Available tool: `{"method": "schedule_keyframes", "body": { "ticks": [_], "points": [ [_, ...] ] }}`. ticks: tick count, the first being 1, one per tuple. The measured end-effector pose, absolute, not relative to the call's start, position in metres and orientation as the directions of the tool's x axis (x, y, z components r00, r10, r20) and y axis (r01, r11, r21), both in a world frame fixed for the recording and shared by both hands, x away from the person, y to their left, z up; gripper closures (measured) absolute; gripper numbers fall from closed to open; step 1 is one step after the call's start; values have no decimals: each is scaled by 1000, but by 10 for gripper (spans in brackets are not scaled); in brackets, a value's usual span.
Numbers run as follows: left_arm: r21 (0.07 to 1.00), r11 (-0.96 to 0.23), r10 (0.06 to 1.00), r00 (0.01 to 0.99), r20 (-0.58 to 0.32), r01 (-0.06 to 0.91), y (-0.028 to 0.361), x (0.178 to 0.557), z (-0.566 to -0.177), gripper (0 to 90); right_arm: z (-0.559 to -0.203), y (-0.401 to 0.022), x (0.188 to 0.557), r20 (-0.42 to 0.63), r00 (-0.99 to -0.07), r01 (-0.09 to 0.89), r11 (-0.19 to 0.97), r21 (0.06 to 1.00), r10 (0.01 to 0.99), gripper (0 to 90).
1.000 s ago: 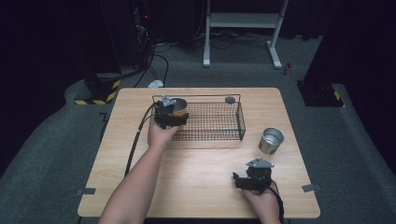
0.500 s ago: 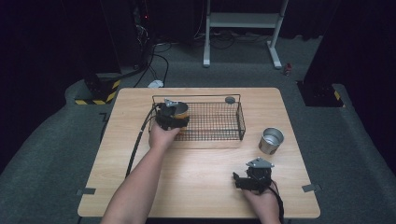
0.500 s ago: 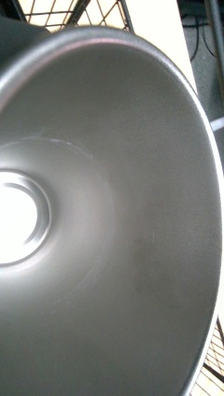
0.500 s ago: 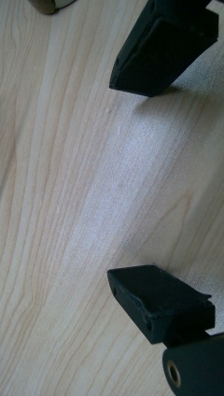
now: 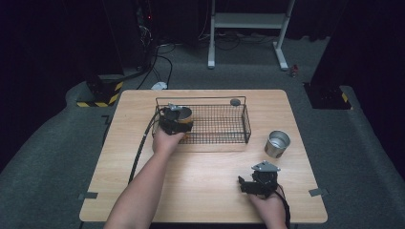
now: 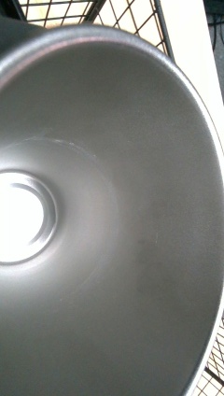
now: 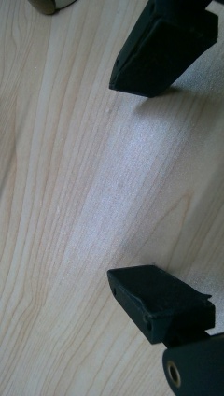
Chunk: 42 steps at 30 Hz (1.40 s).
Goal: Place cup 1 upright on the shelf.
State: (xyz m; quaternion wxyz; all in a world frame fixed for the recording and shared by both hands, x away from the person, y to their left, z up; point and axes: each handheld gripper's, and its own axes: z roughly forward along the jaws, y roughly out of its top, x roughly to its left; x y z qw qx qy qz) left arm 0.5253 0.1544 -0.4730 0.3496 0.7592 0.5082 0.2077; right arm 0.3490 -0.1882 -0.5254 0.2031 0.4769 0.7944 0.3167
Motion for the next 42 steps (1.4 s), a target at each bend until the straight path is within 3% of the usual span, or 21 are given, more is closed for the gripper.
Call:
{"method": "schedule_keyframes", "body": {
  "ticks": [21,42],
  "points": [
    [723,-244,919,391,-40,647,153,526,-472,158,-525,-188,349,-19,-460,631,342,696,887,93],
    [742,-274,918,395,13,612,157,512,-460,41,-525,-188,349,-20,-461,630,343,697,887,94]
  ]
}}
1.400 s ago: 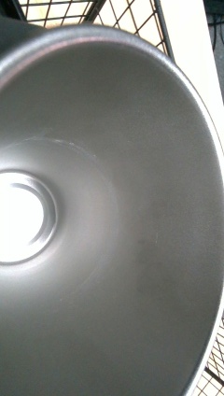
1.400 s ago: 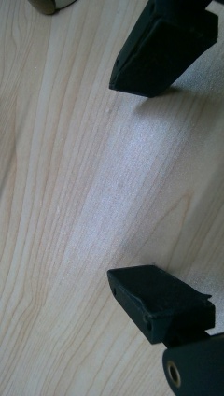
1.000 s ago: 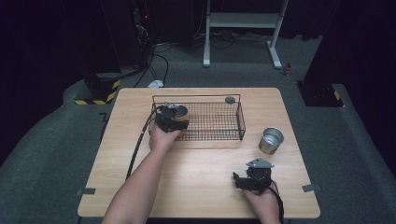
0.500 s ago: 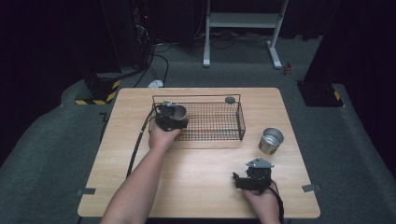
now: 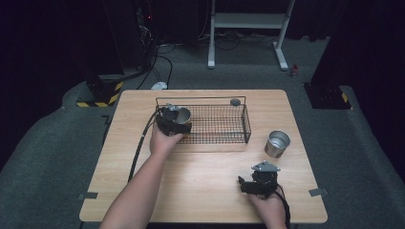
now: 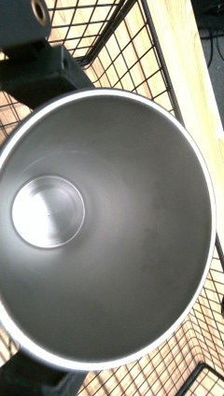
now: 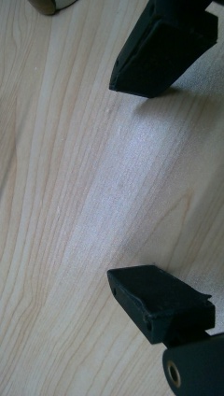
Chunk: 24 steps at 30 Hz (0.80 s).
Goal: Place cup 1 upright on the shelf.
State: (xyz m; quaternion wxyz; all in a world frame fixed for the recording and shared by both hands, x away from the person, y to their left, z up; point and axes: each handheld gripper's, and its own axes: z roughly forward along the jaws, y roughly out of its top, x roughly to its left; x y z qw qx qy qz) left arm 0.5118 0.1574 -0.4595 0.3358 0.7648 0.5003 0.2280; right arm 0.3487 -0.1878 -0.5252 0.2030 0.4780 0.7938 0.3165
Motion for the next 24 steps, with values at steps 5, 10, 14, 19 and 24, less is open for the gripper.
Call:
{"method": "schedule_keyframes", "body": {
  "ticks": [5,10,14,19,24],
  "points": [
    [746,-266,920,391,8,610,163,505,-460,5,-525,-188,349,-20,-461,630,343,697,887,94],
    [756,-278,913,408,15,593,166,498,-457,0,-525,-188,349,-19,-461,631,342,697,887,93],
    [762,-270,912,409,7,589,169,492,-455,0,-525,-188,349,-19,-461,631,342,696,887,93],
    [766,-262,913,407,0,587,174,483,-453,1,-525,-188,349,-18,-459,631,340,697,888,94],
    [770,-264,909,416,-1,580,177,474,-452,1,-525,-188,349,-17,-459,631,340,697,888,93]
  ]
}}
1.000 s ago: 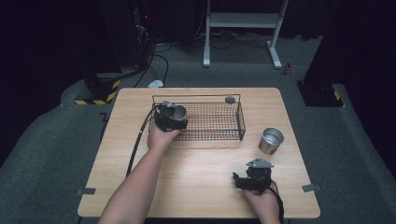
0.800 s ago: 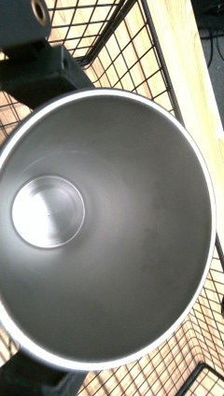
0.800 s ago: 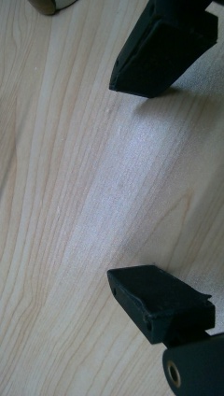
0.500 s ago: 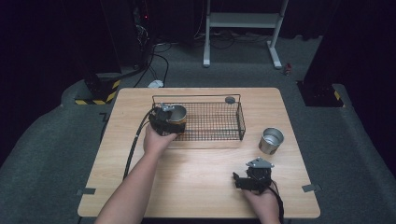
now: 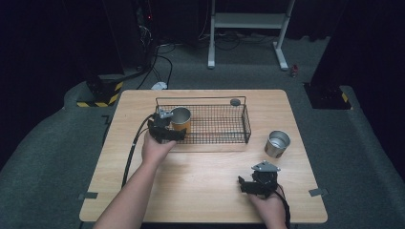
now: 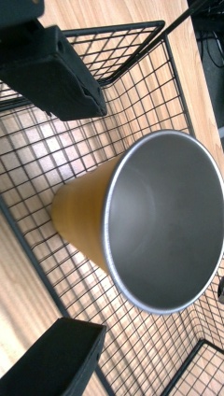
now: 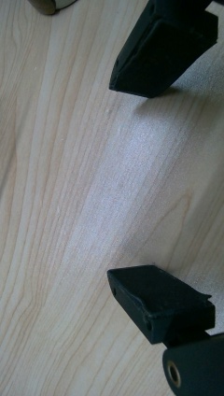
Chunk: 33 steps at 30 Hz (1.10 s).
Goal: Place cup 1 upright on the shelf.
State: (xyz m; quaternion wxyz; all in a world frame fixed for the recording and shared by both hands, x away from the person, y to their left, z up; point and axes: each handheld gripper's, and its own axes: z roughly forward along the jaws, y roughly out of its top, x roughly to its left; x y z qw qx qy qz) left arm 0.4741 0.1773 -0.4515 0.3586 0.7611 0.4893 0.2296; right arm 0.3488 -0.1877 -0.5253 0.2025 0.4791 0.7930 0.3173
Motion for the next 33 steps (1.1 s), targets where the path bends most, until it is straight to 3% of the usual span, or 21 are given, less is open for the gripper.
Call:
{"method": "schedule_keyframes", "body": {
  "ticks": [33],
  "points": [
    [791,-233,894,445,-55,566,202,416,-461,1,-525,-188,349,-16,-459,632,339,697,888,93]
  ]
}}
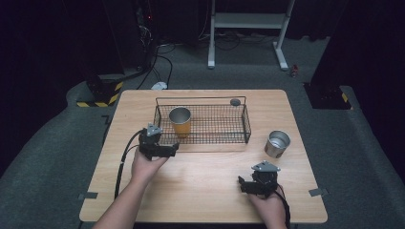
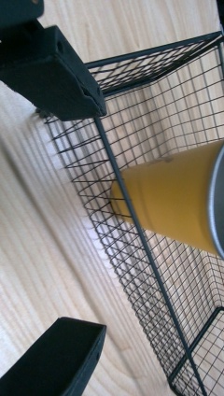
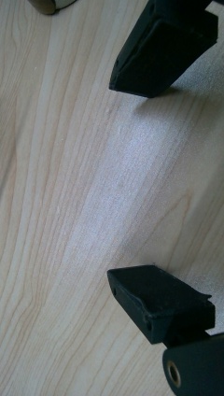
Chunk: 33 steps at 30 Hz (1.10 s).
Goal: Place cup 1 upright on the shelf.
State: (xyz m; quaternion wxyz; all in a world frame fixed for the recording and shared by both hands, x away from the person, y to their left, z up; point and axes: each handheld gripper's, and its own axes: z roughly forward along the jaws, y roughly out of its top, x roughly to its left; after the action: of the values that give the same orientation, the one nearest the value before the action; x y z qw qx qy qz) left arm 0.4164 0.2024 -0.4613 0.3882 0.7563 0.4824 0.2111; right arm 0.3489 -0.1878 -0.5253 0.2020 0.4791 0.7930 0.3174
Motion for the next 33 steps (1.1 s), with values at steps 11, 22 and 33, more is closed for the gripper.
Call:
{"method": "schedule_keyframes", "body": {
  "ticks": [11,22,33],
  "points": [
    [789,-245,889,456,-49,563,210,399,-467,1,-525,-188,349,-17,-459,632,340,697,888,93],
    [781,-256,881,469,-54,570,220,381,-480,1,-525,-188,349,-16,-459,632,339,697,888,93],
    [754,-263,878,474,-72,602,233,362,-501,1,-525,-188,349,-18,-460,631,342,696,887,93]
  ]
}}
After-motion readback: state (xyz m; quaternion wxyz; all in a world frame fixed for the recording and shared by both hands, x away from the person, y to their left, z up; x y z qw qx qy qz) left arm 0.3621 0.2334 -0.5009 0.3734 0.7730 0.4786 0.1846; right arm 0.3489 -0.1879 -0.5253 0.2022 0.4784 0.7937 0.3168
